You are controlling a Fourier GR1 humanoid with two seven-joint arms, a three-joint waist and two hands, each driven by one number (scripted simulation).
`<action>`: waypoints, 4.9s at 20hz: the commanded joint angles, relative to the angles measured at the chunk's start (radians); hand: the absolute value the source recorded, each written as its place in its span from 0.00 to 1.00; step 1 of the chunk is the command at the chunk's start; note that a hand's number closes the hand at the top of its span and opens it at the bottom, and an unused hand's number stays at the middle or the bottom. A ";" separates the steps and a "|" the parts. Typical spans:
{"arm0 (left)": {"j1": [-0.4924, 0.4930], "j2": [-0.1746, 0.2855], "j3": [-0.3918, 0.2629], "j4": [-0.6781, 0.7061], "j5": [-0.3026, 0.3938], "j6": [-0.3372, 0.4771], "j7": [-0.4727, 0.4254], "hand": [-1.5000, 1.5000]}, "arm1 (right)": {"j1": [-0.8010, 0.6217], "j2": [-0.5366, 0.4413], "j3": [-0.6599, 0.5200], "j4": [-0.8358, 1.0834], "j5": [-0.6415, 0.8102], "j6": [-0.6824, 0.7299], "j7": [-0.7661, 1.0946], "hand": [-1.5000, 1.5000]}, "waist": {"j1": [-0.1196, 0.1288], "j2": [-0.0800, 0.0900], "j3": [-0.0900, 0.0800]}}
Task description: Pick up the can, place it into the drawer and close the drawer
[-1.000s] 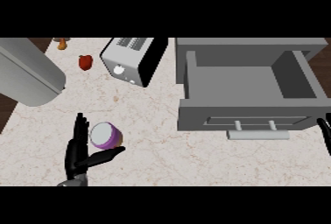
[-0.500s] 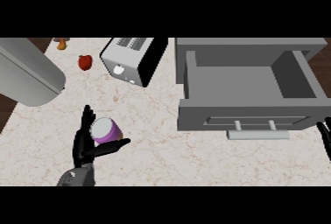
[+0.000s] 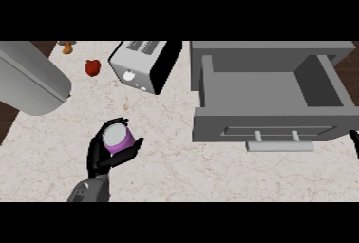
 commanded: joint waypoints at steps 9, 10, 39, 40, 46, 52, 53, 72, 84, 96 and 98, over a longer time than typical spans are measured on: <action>-0.040 -0.007 -0.072 -0.114 0.053 -0.029 0.075 1.00 | -0.013 -0.027 -0.056 0.015 -0.072 0.027 0.003 0.00 | 0.001 0.000 0.000; -0.022 -0.012 -0.123 -0.142 0.078 -0.012 0.087 1.00 | 0.102 0.018 0.032 -0.112 -0.030 -0.001 0.029 0.00 | -0.002 -0.001 0.000; -0.476 -0.009 -0.181 -0.384 -0.079 0.036 0.634 1.00 | 0.058 0.009 -0.014 -0.073 -0.038 0.004 0.009 0.00 | -0.011 0.001 0.000; -0.478 -0.010 -0.246 -0.482 -0.100 0.083 0.707 1.00 | 0.047 -0.003 0.000 -0.124 -0.025 -0.011 0.070 0.00 | -0.007 -0.001 0.000; -0.628 -0.011 -0.229 -0.389 -0.106 0.094 0.737 1.00 | 0.034 0.019 -0.007 0.007 -0.005 -0.001 -0.068 0.00 | -0.006 0.001 0.000; -0.863 -0.012 -0.309 -0.178 -0.037 0.263 0.745 1.00 | 0.004 0.000 -0.022 -0.045 -0.044 -0.009 0.031 0.00 | -0.026 0.004 0.000; -0.893 -0.012 -0.230 -0.234 -0.069 0.162 0.827 1.00 | -0.038 -0.020 -0.028 -0.026 -0.014 -0.024 0.040 0.00 | -0.009 0.002 0.000; -1.278 -0.012 -0.337 0.322 0.162 0.308 0.661 1.00 | 0.066 0.019 0.047 -0.068 -0.006 -0.019 -0.024 0.00 | -0.060 0.010 0.002; -1.321 -0.012 -0.504 0.466 0.314 0.355 0.586 1.00 | -0.038 -0.007 0.021 0.023 0.032 -0.007 -0.020 0.00 | -0.092 0.020 0.003; -1.236 -0.012 -0.616 0.534 0.374 0.390 0.466 1.00 | -0.125 -0.046 -0.019 0.049 -0.024 -0.011 0.027 0.00 | -0.108 0.027 0.003; -1.283 -0.012 -0.629 0.541 0.378 0.406 0.477 1.00 | -0.161 -0.043 0.015 0.028 0.005 -0.027 0.052 0.00 | -0.119 0.030 0.003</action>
